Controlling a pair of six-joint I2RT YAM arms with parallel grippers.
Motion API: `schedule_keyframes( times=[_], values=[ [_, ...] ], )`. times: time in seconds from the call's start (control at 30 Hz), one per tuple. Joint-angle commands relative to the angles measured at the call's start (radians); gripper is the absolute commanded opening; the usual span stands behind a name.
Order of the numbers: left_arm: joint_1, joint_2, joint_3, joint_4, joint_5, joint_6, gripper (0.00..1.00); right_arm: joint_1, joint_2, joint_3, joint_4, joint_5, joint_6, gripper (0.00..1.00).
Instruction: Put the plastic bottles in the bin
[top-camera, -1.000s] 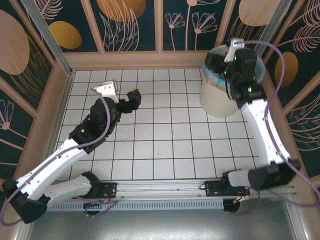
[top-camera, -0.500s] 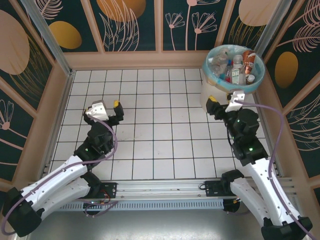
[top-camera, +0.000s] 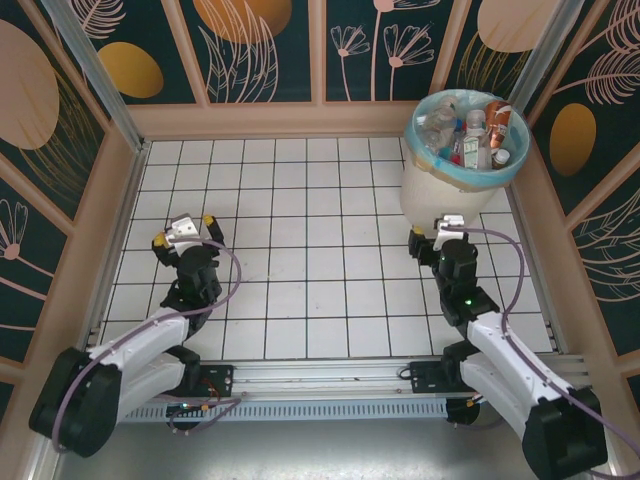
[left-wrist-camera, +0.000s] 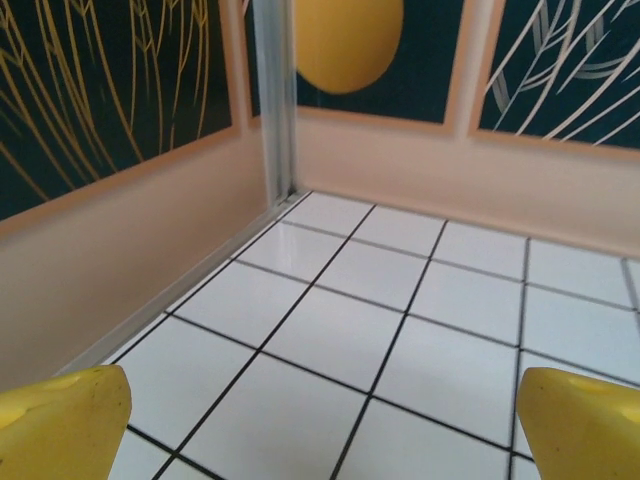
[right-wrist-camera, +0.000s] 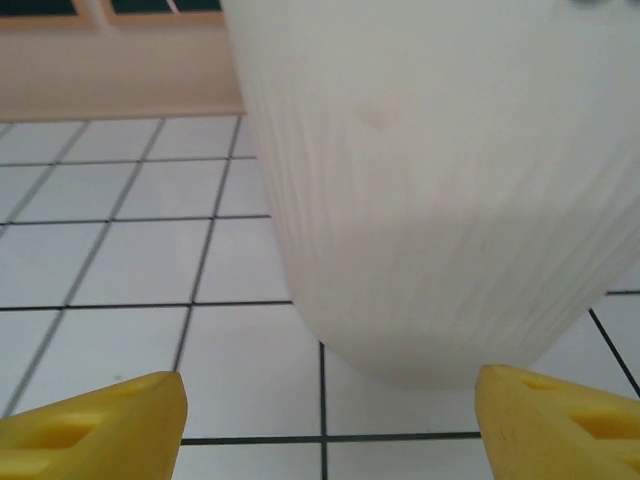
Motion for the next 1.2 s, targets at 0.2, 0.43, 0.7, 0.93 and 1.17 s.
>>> schedule_keyframes(
  times=[0.2,0.43,0.7,0.93,1.17],
  values=[
    [0.126,0.233,0.014,0.278,0.163,0.082,0.98,-0.105,0.119,-0.189,0.507,-0.008,-0.023,0.77],
    [0.189,0.368,0.001,0.441,0.376,0.177,0.98,-0.260,0.208,-0.320,0.882,-0.201,0.006,0.76],
    [0.340,0.452,-0.133,0.762,0.586,0.091,0.98,-0.364,0.428,-0.342,1.213,-0.362,0.042,0.76],
    [0.342,0.490,-0.080,0.692,0.599,0.097,0.99,-0.393,0.668,-0.316,1.441,-0.394,0.028,0.76],
    [0.358,0.497,-0.032,0.611,0.565,0.063,0.99,-0.395,0.758,-0.193,1.275,-0.243,0.098,0.82]
  ],
)
